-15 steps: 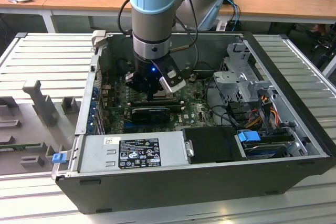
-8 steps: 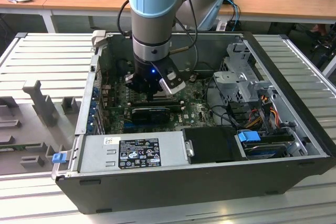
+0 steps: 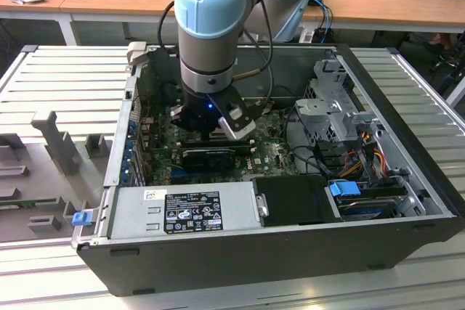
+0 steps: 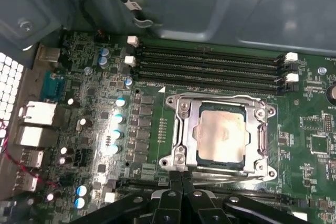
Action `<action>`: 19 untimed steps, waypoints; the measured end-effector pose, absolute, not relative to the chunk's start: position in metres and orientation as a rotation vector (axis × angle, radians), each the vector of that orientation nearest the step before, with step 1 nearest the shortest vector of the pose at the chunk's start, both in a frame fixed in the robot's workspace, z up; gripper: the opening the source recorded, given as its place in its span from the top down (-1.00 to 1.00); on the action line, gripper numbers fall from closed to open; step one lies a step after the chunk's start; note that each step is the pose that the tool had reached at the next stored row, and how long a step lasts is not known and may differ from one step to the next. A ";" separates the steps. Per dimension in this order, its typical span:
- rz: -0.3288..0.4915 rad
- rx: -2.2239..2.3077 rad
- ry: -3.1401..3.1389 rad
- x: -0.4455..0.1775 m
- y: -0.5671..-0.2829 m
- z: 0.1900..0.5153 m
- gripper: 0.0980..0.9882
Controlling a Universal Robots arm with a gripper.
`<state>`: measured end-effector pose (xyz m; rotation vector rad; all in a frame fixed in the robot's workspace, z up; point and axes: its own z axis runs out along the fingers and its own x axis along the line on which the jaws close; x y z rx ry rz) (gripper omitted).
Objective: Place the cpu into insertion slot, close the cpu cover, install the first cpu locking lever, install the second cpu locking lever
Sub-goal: 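Install the second cpu locking lever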
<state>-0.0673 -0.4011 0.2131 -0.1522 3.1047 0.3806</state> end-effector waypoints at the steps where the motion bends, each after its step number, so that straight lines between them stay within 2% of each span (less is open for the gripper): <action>1: 0.390 -0.153 3.103 -0.068 -0.402 0.213 0.98; 19: 0.508 -0.156 3.082 -0.078 -0.403 0.197 0.98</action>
